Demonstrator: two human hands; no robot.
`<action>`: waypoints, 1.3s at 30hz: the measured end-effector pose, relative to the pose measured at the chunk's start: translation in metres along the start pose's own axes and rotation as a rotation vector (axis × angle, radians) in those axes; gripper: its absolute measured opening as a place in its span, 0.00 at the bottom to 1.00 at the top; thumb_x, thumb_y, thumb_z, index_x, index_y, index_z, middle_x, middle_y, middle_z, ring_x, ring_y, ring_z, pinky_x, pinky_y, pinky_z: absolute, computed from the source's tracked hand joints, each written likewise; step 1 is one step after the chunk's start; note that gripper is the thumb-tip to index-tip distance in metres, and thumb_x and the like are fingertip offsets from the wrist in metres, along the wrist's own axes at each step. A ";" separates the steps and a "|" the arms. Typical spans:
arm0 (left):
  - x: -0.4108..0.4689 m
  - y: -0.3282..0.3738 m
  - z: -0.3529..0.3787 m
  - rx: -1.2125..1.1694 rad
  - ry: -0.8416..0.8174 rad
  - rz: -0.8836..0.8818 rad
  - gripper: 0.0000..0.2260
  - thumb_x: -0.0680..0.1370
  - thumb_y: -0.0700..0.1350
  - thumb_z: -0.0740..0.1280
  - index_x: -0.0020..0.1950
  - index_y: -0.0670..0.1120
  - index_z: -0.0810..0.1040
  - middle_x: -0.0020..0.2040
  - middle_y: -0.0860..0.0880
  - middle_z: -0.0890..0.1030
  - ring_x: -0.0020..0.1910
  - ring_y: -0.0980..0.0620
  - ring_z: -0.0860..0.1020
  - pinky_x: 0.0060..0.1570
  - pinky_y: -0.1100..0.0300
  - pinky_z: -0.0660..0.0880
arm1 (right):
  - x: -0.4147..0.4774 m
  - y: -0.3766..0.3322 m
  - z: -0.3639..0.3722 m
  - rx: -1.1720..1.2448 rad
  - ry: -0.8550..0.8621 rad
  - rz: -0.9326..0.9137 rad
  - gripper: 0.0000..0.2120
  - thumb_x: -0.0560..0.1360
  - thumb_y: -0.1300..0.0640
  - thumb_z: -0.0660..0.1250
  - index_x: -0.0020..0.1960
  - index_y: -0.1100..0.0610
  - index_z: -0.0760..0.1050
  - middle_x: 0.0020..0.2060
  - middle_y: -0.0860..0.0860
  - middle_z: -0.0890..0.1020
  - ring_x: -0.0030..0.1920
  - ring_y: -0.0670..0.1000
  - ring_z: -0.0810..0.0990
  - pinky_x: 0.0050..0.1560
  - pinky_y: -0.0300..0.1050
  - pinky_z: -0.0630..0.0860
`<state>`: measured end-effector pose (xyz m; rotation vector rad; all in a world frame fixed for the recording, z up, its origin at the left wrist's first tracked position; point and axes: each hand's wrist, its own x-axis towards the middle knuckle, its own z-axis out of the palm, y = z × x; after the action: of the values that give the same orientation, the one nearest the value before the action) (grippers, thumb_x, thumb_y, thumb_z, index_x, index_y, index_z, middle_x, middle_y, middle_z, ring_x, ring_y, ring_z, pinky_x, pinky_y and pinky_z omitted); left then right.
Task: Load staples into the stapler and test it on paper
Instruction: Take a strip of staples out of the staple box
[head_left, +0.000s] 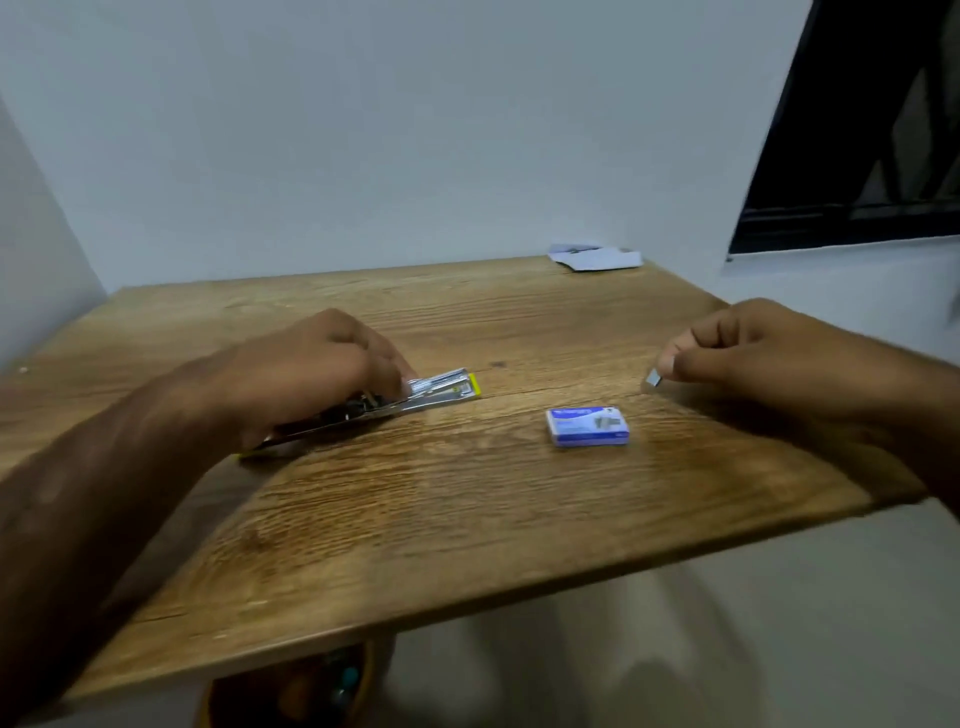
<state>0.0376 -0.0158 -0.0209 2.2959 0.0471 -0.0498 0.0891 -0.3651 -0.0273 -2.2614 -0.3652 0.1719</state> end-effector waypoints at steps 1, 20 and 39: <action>-0.001 0.002 0.002 0.006 0.008 0.000 0.06 0.76 0.40 0.72 0.44 0.46 0.89 0.45 0.48 0.89 0.53 0.46 0.83 0.56 0.51 0.77 | -0.005 0.006 -0.005 0.010 -0.004 0.064 0.16 0.75 0.48 0.72 0.50 0.62 0.83 0.43 0.65 0.85 0.39 0.54 0.78 0.42 0.52 0.73; 0.001 0.007 0.004 0.076 -0.040 -0.008 0.07 0.77 0.38 0.71 0.46 0.46 0.89 0.45 0.49 0.89 0.50 0.48 0.83 0.47 0.56 0.76 | -0.013 0.033 -0.013 -0.015 0.065 0.101 0.12 0.74 0.49 0.74 0.47 0.58 0.85 0.46 0.57 0.88 0.44 0.54 0.87 0.49 0.54 0.82; -0.026 0.014 0.016 0.103 0.064 0.028 0.08 0.76 0.37 0.70 0.49 0.43 0.89 0.45 0.47 0.88 0.45 0.50 0.83 0.46 0.61 0.77 | -0.034 -0.022 0.042 -0.292 0.032 -0.099 0.18 0.74 0.45 0.73 0.63 0.43 0.77 0.54 0.42 0.79 0.49 0.43 0.79 0.42 0.38 0.70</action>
<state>0.0123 -0.0374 -0.0197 2.4006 0.0456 0.0363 0.0429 -0.3325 -0.0381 -2.5221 -0.5128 0.0321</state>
